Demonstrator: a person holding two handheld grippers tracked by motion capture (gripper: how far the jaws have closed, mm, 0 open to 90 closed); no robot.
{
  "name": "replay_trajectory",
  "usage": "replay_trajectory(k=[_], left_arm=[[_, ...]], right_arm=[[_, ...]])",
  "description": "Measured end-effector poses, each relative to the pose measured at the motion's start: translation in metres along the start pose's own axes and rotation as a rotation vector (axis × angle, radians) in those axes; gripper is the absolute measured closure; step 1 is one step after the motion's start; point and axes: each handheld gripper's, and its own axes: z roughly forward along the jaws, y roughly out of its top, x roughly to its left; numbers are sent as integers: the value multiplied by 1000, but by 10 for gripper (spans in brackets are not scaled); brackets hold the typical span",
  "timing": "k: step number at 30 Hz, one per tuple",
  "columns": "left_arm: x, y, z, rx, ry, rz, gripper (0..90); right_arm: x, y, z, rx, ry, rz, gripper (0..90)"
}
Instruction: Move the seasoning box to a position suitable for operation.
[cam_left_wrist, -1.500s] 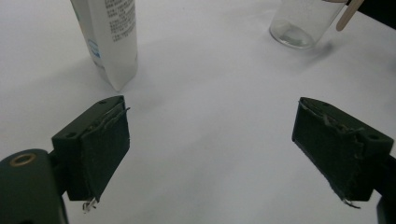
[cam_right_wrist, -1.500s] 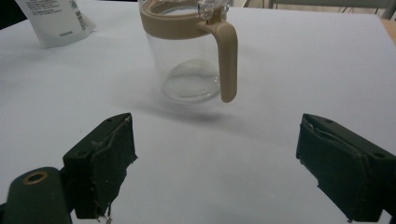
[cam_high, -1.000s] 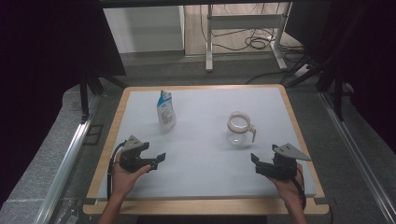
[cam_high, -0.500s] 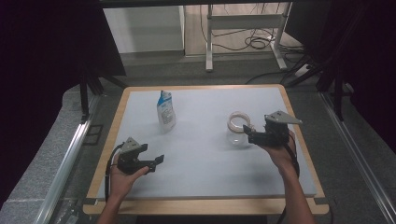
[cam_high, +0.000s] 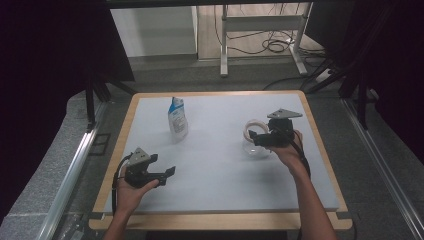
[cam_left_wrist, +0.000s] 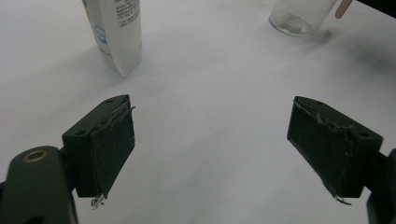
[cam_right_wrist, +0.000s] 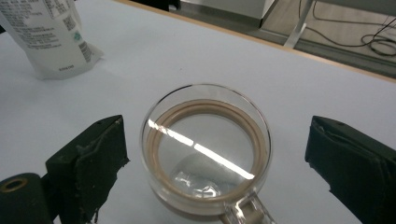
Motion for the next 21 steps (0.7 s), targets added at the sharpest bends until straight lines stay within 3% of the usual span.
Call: replay_trajectory(k=[7,9,15,17,21], left_arm=[[2,-2,4,11,-7,0,150],[2,-2,5,16,-7,4,149],[0,-2,5,10,-13,8,149],[0,-3,6,12,-12,9,149],[2,-3,7,14,-15,8,150]], right_arm=[[-2,1,25,49,26,6,54],[0,-1,36,87,28,-1,52],[0,-5,48,130,22,-13,61],[2,-8,53,161,25,-43,103],[2,-8,54,169,20,-47,111]])
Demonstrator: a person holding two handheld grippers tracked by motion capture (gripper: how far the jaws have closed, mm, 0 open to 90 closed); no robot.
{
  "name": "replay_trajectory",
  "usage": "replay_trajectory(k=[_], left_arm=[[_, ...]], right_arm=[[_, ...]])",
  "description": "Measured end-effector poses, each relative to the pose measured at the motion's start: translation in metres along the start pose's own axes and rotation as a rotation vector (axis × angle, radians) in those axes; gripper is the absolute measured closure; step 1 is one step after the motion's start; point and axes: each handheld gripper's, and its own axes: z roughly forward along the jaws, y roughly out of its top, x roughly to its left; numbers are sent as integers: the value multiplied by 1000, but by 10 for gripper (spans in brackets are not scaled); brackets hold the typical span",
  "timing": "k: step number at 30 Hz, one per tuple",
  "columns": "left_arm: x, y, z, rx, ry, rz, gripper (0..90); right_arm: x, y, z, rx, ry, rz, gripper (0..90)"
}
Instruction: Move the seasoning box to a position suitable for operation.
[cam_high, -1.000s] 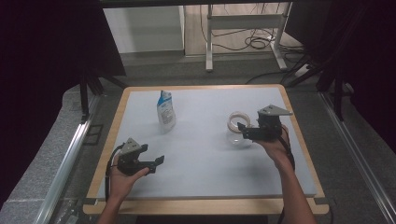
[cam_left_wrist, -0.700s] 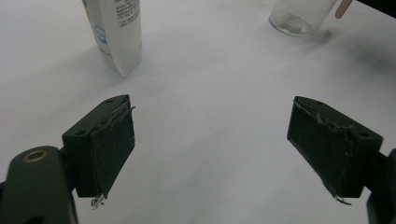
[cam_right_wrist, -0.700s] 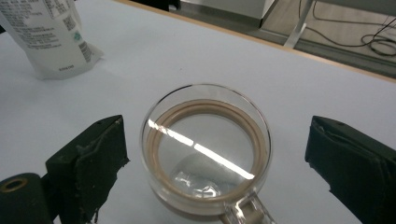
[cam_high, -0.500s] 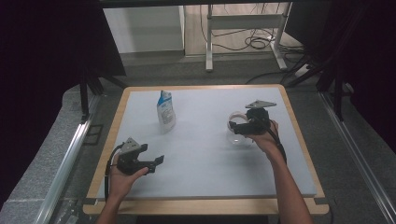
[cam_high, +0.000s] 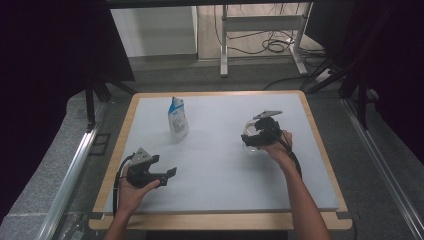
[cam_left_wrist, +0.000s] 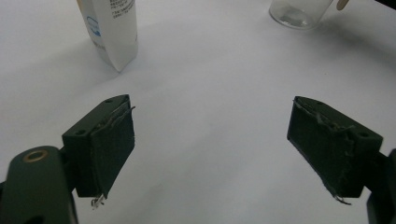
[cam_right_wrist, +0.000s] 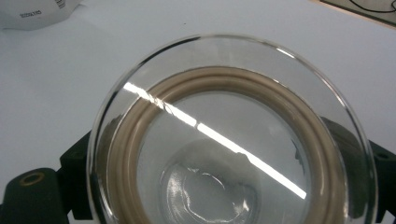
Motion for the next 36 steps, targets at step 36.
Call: replay_trajectory(k=[36], left_arm=[[0,-4,5,16,-4,-7,150]], right_arm=[[-11,-27,-63,-24,100,-96,114]])
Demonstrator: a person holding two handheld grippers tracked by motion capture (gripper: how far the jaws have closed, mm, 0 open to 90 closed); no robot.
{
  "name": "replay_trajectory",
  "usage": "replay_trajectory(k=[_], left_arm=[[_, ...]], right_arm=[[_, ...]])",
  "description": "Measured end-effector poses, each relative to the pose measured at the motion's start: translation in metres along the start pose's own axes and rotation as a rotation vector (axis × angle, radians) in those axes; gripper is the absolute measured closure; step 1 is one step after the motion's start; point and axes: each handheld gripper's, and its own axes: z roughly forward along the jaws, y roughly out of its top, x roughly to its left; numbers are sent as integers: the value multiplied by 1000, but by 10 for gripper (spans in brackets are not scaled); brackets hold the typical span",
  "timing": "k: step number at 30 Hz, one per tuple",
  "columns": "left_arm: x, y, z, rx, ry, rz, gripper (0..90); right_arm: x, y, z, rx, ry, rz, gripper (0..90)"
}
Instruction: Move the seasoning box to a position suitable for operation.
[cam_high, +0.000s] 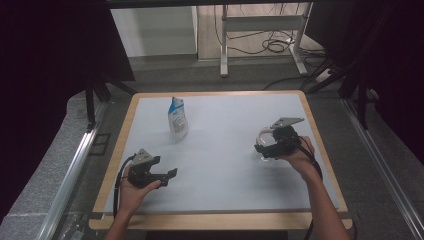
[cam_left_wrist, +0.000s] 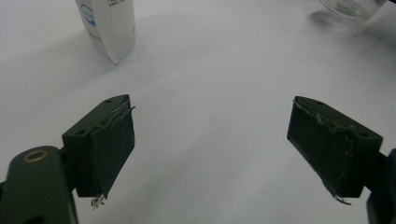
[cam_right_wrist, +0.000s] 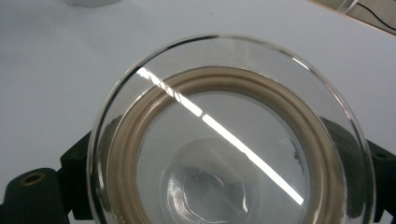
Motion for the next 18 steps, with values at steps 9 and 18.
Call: replay_trajectory(k=[9,18], left_arm=[[-2,-1,3,10,-4,5,150],[-2,-2,5,15,-4,4,150]], right_arm=[[0,-20,-10,8,27,-15,113],[-6,-29,-11,29,80,-43,113]])
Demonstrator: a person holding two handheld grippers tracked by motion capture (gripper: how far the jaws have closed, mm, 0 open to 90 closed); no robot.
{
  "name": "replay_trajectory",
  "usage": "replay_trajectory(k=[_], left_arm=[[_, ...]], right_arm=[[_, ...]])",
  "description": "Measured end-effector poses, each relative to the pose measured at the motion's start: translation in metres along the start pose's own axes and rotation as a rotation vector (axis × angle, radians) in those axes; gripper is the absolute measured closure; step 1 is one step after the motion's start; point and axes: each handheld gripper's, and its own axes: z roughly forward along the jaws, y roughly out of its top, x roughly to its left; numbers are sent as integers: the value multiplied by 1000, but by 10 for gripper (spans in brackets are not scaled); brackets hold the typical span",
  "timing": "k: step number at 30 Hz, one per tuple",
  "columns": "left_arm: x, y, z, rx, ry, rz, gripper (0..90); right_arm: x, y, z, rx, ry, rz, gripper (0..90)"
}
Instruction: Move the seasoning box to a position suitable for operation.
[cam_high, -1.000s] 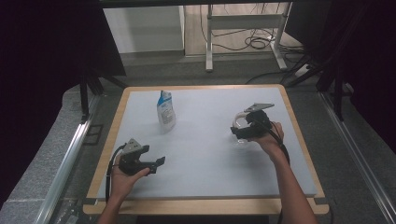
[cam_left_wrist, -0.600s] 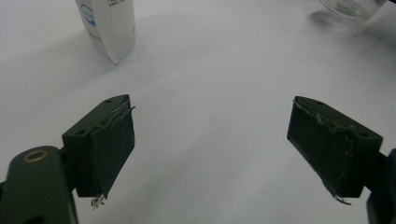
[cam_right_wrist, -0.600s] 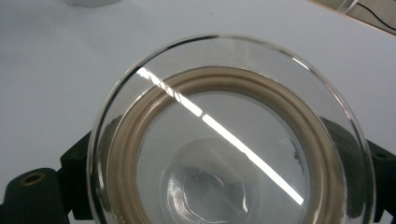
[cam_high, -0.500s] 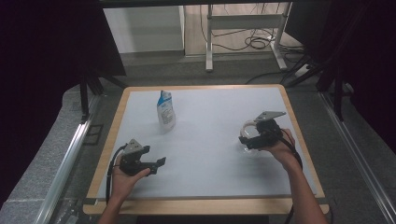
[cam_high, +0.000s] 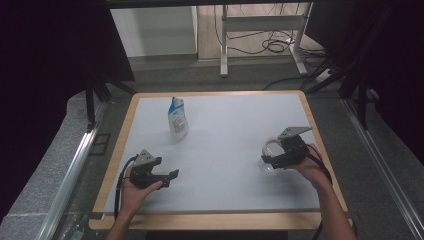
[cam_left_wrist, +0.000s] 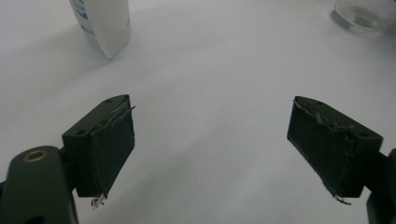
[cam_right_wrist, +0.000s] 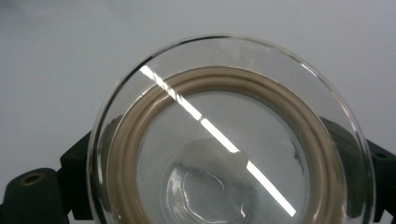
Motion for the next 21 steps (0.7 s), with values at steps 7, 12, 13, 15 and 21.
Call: replay_trajectory(k=[7,12,13,15,21], left_arm=[[0,-1,2,7,4,-4,150],[1,-2,1,5,5,-1,150],[1,-2,1,5,4,0,150],[0,-2,1,5,3,-1,150],[-3,-1,2,8,0,6,150]], right_arm=[[-7,4,10,4,47,-22,113],[-7,5,15,-12,58,-24,112],[-8,5,15,-13,60,-24,112],[-7,4,15,-15,58,-18,109],[0,6,6,-96,12,5,31]])
